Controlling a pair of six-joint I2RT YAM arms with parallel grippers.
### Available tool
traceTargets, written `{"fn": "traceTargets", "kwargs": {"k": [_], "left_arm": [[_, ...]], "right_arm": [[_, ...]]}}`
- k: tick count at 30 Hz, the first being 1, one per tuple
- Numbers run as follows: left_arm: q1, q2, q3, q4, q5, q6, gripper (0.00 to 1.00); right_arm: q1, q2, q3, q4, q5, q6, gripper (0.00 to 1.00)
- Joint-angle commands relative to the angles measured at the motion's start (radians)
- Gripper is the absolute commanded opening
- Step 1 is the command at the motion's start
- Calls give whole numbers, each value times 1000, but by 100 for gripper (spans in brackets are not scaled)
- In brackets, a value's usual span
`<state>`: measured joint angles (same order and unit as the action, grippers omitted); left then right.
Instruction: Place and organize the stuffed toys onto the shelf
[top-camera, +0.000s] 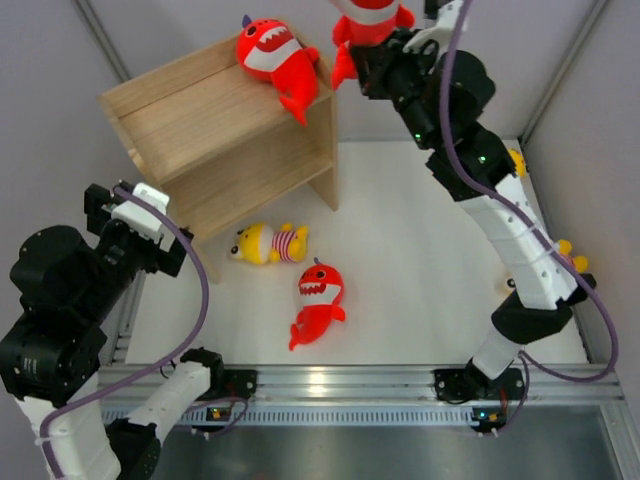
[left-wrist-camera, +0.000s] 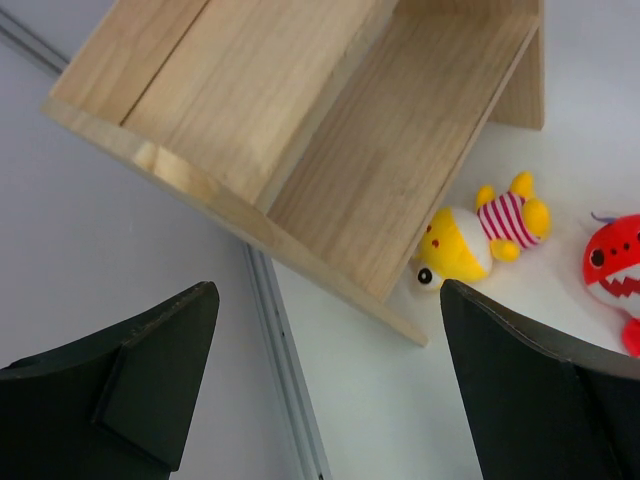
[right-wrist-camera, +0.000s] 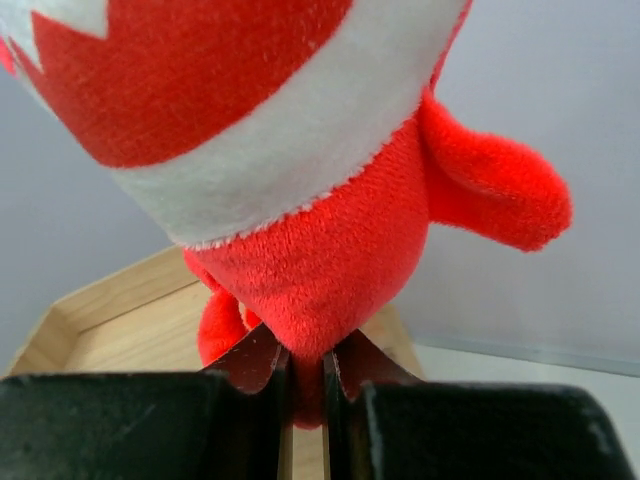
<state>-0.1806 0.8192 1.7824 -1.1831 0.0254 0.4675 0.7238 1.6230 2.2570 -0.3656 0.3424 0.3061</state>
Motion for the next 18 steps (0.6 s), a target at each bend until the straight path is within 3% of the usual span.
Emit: {"fn": "traceTargets", "kwargs": {"k": [1,7,18], "left_arm": [[-7,112,95,14,93,6,99],[-5,270,210,40,243,19,99],[-5,402,227,161,378,-39,99]], "right_arm": [[107,113,105,83,-69,-5,0],[200,253,187,177,-65,42,0],[255,386,231,194,-94,145,0]]}}
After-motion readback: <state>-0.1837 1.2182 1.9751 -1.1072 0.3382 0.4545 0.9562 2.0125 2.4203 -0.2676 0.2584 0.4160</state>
